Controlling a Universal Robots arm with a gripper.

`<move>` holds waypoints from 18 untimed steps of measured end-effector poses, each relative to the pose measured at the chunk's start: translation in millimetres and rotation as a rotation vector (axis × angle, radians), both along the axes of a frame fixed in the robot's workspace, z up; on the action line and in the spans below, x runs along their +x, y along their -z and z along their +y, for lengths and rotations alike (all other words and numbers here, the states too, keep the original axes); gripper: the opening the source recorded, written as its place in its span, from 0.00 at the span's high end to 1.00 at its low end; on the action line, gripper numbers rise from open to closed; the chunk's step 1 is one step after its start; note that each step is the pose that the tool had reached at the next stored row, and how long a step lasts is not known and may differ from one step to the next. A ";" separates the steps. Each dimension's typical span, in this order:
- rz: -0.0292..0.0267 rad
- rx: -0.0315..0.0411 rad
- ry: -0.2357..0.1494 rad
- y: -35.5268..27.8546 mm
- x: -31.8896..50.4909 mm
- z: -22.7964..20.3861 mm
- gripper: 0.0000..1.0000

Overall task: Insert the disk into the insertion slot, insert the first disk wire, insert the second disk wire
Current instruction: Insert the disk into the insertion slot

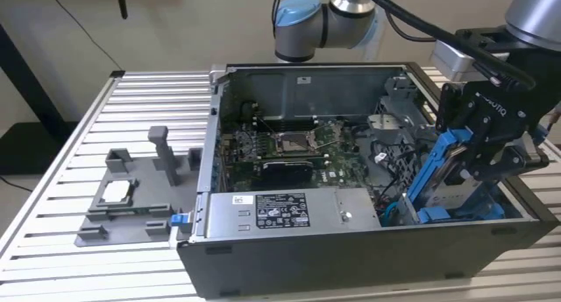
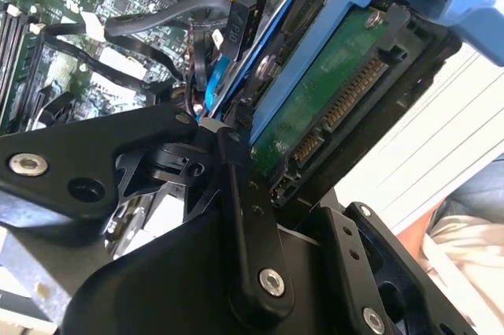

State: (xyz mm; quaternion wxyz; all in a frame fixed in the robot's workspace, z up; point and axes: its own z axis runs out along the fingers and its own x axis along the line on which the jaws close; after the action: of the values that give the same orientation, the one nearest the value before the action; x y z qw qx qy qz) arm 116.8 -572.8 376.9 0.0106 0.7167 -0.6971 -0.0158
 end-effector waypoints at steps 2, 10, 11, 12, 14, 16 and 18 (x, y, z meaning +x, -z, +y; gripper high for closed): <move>-0.0001 -0.0001 0.000 0.0 0.0 0.0 0.67; -0.0001 0.0001 0.000 0.2 0.0 0.0 0.60; -0.0001 0.0000 0.000 0.2 0.0 0.0 0.60; 0.0000 0.0000 0.000 0.2 0.0 0.0 0.60; 0.0000 -0.0001 0.000 0.2 0.0 0.0 0.53; 0.0000 -0.0001 0.000 0.2 0.0 0.0 0.53; 0.0000 0.0000 0.000 0.2 0.0 0.0 0.53</move>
State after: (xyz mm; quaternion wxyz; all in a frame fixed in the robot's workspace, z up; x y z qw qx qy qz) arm 116.8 -572.8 376.7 0.0106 0.7167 -0.6971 -0.0157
